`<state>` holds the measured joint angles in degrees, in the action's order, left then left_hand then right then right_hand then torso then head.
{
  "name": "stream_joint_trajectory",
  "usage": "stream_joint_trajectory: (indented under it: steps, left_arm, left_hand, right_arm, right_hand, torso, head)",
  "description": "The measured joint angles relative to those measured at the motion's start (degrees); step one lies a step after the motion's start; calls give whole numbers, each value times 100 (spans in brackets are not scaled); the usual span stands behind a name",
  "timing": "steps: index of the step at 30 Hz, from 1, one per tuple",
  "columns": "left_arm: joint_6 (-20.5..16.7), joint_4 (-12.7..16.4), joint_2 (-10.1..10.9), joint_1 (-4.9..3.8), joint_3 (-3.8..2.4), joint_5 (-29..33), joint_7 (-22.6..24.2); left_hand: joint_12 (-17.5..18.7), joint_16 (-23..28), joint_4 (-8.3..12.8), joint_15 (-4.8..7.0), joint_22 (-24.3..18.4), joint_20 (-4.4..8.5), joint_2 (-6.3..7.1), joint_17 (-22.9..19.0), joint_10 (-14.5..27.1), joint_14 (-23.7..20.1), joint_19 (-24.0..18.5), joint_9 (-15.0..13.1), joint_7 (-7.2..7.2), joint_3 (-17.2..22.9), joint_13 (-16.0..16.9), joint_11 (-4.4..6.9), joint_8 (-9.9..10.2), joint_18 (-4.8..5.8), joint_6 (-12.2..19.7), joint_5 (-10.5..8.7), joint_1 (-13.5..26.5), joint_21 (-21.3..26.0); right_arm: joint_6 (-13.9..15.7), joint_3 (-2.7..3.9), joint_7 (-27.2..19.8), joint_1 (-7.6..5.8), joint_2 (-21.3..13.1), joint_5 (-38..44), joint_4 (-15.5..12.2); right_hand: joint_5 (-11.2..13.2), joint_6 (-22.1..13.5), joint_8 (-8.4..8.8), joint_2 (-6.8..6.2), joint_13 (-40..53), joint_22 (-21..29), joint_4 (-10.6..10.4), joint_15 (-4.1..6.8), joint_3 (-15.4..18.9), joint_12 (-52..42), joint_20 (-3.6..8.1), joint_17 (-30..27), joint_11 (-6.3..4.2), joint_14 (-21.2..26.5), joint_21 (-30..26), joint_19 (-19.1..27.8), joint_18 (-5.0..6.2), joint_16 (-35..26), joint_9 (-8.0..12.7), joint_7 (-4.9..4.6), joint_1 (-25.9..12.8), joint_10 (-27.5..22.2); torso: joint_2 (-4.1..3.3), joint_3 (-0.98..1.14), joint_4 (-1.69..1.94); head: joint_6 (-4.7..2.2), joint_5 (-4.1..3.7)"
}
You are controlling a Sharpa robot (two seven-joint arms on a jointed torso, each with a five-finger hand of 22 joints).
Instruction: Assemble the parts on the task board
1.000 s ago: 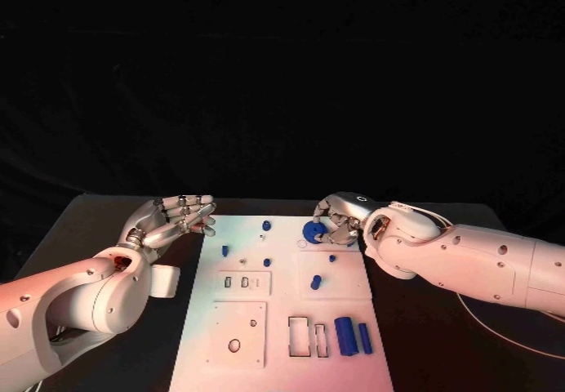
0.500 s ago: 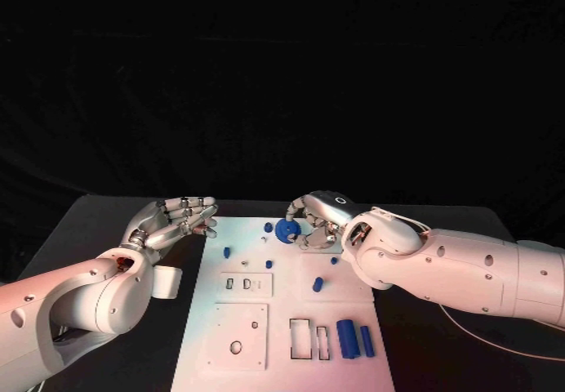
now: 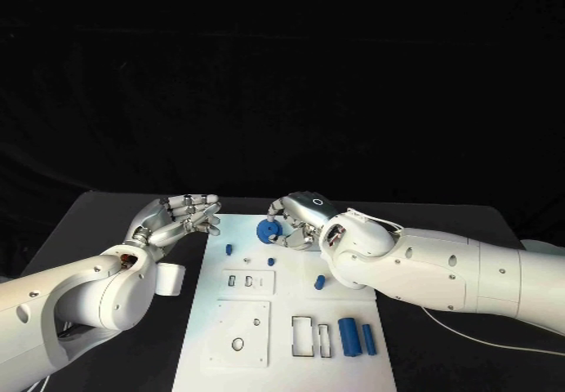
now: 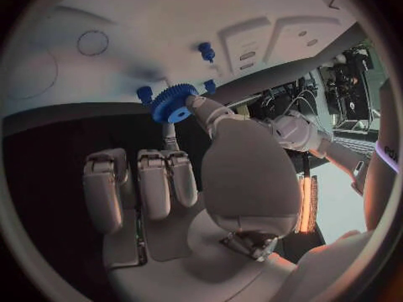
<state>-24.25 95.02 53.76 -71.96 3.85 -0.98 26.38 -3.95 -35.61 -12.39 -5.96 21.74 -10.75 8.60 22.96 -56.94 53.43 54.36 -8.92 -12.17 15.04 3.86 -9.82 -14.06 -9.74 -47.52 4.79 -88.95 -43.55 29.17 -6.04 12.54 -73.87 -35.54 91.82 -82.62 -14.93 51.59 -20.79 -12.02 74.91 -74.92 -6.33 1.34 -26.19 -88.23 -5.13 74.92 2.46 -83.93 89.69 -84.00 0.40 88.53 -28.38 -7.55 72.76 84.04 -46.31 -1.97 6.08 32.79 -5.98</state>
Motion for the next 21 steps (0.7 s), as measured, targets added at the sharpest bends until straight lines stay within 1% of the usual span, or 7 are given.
stream_joint_trajectory:
  steps: [4, 5, 6, 7, 12, 13, 21]
  left_arm:
    - [1, 2, 0, 0, 0, -3, -1]
    - [1, 2, 0, 0, 0, -3, -1]
    - [1, 2, 0, 0, 0, -4, -2]
    - [2, 3, 0, 0, 0, -5, -2]
    - [2, 5, 1, 0, 0, -8, -3]
    - [2, 6, 2, 0, 0, -8, -3]
    - [3, 7, 4, 0, 0, -12, -6]
  left_hand:
    - [0, 0, 0, 0, 0, 0, 0, 0, 0, 0, 0, 0, 0, 0, 0, 0, 0, 0, 0, 0, 0, 0]
    - [0, 0, 0, 0, 0, 0, 0, 0, 0, 0, 0, 0, 0, 0, 0, 0, 0, 0, 0, 0, 0, 0]
    - [0, 0, 0, 0, 0, 0, 0, 0, 0, 0, 0, 0, 0, 0, 0, 0, 0, 0, 0, 0, 0, 0]
    - [0, 0, 0, 0, 0, 0, 0, 0, 0, 0, 0, 0, 0, 0, 0, 0, 0, 0, 0, 0, 0, 0]
    - [0, 0, 0, 0, -1, 0, 0, 0, 0, 0, 0, 0, 0, 0, 0, 0, 0, 0, 0, 0, 0, 0]
    - [0, 0, 0, 0, -1, 0, 0, -1, 0, 0, 0, 0, 0, 0, 0, 0, 0, 0, 0, 0, 0, 0]
    - [0, 0, 0, 0, -1, 0, 0, -1, 0, 0, 0, 0, 0, 0, 0, 0, 0, 0, 0, 0, 0, 0]
  right_arm:
    - [-7, -10, 24, 31, 101, 23, 122]
    - [-10, -12, 28, 37, 121, 26, 145]
    - [-13, -14, 32, 42, 142, 30, 169]
    - [-16, -16, 37, 47, 160, 33, 190]
    - [-39, -31, 63, 72, 238, 48, 303]
    - [-44, -32, 67, 77, 248, 52, 320]
    - [-89, -46, 84, 110, 322, 67, 400]
  right_hand:
    - [0, 0, 11, 1, 0, 0, 0, 0, 0, 0, 0, 0, 0, 0, 0, 0, 0, 0, 0, 1, -1, 0]
    - [1, 0, 11, -24, 0, 0, 0, 0, 0, 0, 0, 0, 0, 0, 0, 0, 0, 0, 0, 1, -27, 0]
    - [0, 0, 11, -28, 0, 1, 0, 0, 0, 0, 0, 0, 0, 0, 0, 0, -1, 0, -1, 1, -32, 0]
    - [1, 1, 11, -28, 0, 1, 0, 0, 0, 0, 0, 0, 0, 0, 0, 0, 0, 0, -1, 1, -32, 0]
    - [11, 2, 22, -5, 0, 1, -23, 0, -22, 0, 0, 0, 0, 0, 0, 0, 0, 0, -2, 3, -55, 0]
    - [12, 2, 22, -21, 0, 1, -23, 0, -22, 0, 0, -1, 0, 0, 0, 0, 0, 0, -2, 3, -89, 0]
    - [45, 3, 44, -20, -1, 1, -24, 0, -22, 0, 0, -1, 0, 0, 0, 0, 0, 0, -28, 5, -102, 0]
  torso:
    - [1, 1, -2]
    - [1, 5, -3]
    - [1, 4, -4]
    - [1, 8, -6]
    - [1, 8, -7]
    - [1, 8, -7]
    - [3, 12, -12]
  head:
    - [9, 16]
    - [9, 21]
    - [10, 23]
    - [12, 26]
    - [24, 42]
    - [25, 45]
    - [52, 62]
